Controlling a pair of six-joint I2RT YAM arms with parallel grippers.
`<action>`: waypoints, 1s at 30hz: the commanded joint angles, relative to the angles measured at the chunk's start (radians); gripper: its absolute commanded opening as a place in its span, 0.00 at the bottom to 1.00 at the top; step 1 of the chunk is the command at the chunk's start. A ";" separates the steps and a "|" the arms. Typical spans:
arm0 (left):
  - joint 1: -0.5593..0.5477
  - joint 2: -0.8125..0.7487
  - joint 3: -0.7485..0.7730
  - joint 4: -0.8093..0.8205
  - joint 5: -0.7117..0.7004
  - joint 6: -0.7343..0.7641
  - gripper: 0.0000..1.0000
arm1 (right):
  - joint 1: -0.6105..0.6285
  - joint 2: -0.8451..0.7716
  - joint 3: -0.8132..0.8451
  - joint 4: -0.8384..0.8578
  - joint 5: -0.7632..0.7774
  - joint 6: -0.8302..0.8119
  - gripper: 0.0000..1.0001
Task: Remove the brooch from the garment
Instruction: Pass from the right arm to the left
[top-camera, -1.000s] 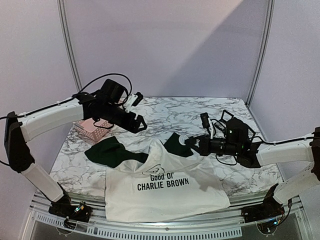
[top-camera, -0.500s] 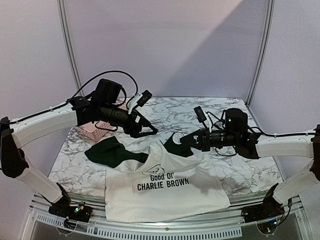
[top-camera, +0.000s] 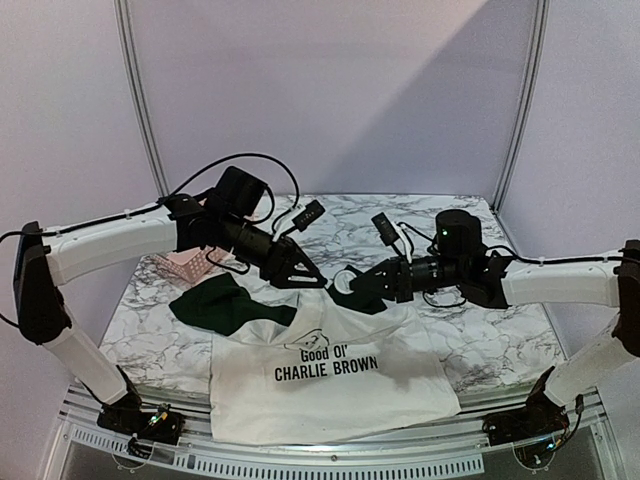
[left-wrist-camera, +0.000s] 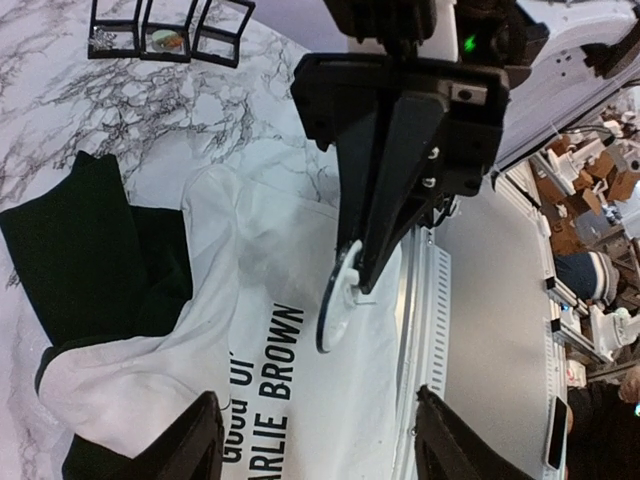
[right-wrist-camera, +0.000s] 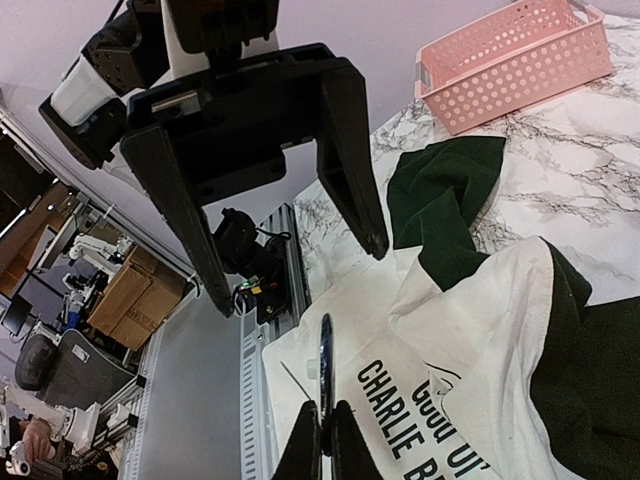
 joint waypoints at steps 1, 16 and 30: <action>-0.018 0.031 0.030 -0.040 0.025 0.003 0.63 | 0.013 0.024 0.034 -0.018 -0.020 -0.015 0.00; -0.025 0.078 0.049 -0.060 0.043 -0.008 0.41 | 0.031 0.062 0.067 -0.047 -0.042 -0.032 0.00; -0.032 0.100 0.046 -0.045 0.082 -0.023 0.28 | 0.044 0.081 0.080 -0.050 -0.045 -0.038 0.00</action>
